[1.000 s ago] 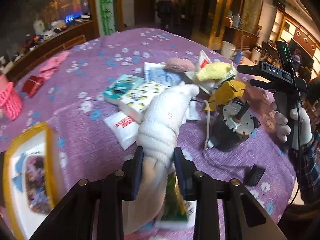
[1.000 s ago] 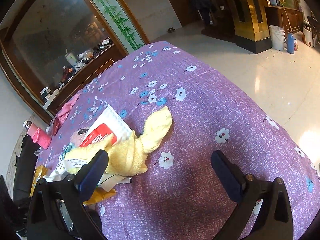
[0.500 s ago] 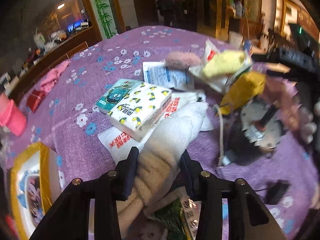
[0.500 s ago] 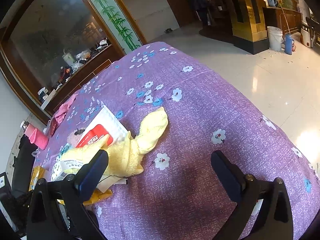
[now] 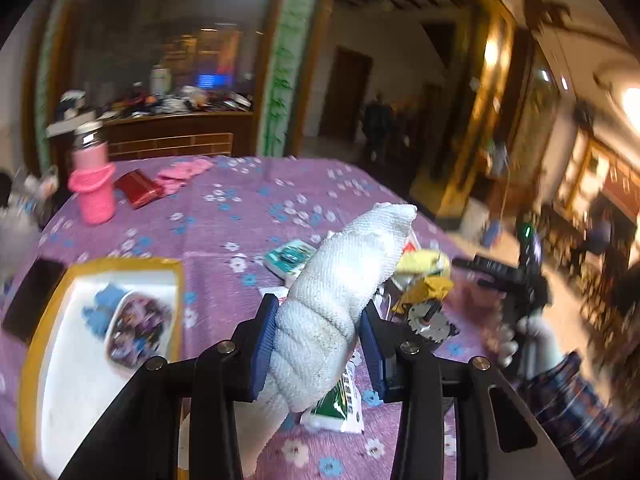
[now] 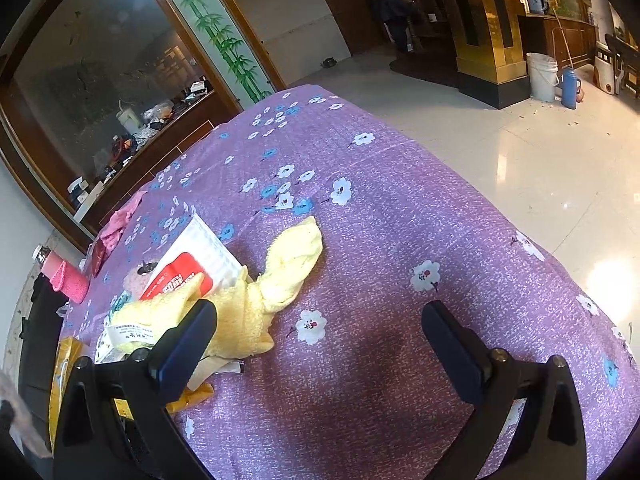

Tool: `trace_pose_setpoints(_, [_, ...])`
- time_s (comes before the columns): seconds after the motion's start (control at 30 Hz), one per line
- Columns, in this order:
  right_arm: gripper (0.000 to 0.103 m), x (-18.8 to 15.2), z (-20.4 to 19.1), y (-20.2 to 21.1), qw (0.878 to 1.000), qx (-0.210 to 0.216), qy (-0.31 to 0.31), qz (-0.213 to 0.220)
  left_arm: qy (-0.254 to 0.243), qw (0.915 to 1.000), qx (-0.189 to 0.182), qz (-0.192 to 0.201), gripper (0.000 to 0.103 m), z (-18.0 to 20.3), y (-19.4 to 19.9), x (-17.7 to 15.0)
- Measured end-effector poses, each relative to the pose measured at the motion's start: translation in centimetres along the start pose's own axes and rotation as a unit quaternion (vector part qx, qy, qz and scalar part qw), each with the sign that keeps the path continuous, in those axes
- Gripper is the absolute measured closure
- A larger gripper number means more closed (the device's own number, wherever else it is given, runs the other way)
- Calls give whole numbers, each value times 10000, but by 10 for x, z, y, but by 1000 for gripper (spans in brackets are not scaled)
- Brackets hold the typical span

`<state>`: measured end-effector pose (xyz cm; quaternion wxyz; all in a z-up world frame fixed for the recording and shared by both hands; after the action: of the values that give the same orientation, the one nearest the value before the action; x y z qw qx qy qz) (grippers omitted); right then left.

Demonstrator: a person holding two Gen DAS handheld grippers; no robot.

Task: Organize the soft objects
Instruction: 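Lift the white towel with the left tool and carry it over the tray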

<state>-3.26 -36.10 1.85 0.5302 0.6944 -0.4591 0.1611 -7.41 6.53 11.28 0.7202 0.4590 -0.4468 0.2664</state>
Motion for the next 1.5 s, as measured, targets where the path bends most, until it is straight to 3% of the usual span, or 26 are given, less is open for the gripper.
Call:
trace_pose_setpoints(0.13, [0, 1, -1, 4, 9999, -4, 31, 103, 552, 9982, 35, 236, 61, -20, 31, -4])
trace_pose_setpoints(0.23, [0, 3, -13, 21, 9994, -106, 189, 267, 692, 9970, 147, 317, 61, -31, 46, -5])
trace_pose_setpoints(0.4, [0, 11, -81, 79, 9941, 506, 823, 493, 646, 9959, 418, 485, 61, -49, 70, -9])
trace_pose_setpoints(0.47, [0, 9, -119, 84, 9894, 877, 1137, 205, 747, 9950, 438, 492, 61, -58, 70, -13])
trace_pose_setpoints(0.63, [0, -14, -194, 39, 9734, 1466, 1293, -1191, 1109, 9919, 407, 466, 61, -80, 71, -30])
trace_pose_setpoints(0.73, [0, -28, -226, 6, 9678, 1310, 1264, -1740, 1189, 9906, 436, 511, 61, -90, 78, -35])
trace_pose_setpoints(0.87, [2, -40, -254, -31, 9666, 674, 1366, -2062, 1203, 9889, 613, 623, 61, -105, 92, -41])
trace_pose_setpoints(1.07, [25, -64, -259, -73, 9598, -96, 1122, -2570, 1497, 9832, 793, 675, 61, -141, 104, -52])
trace_pose_setpoints(1.13, [27, -69, -259, -82, 9604, -256, 1028, -2576, 1614, 9810, 847, 662, 61, -154, 105, -56])
trace_pose_setpoints(1.23, [53, -75, -259, -91, 9612, -375, 1014, -2536, 1737, 9786, 911, 615, 61, -167, 106, -62])
trace_pose_setpoints(1.3, [67, -75, -257, -91, 9637, -345, 985, -2458, 1777, 9779, 937, 580, 61, -172, 107, -65])
trace_pose_setpoints(1.5, [81, -70, -256, -72, 9716, -15, 1076, -2106, 1829, 9757, 1081, 529, 61, -183, 110, -70])
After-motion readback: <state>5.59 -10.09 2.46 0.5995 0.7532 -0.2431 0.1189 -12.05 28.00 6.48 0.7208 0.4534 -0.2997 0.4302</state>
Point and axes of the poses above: each gripper's, at about its wrist camera, not at the fingertips, and y roughly against the way its jaws point, z to its right, x to its top, the point moved 2 cm from there along -y, roughly the way its jaws point, and after that the axes turned 9 degrees about z, right-handed, at the moved point
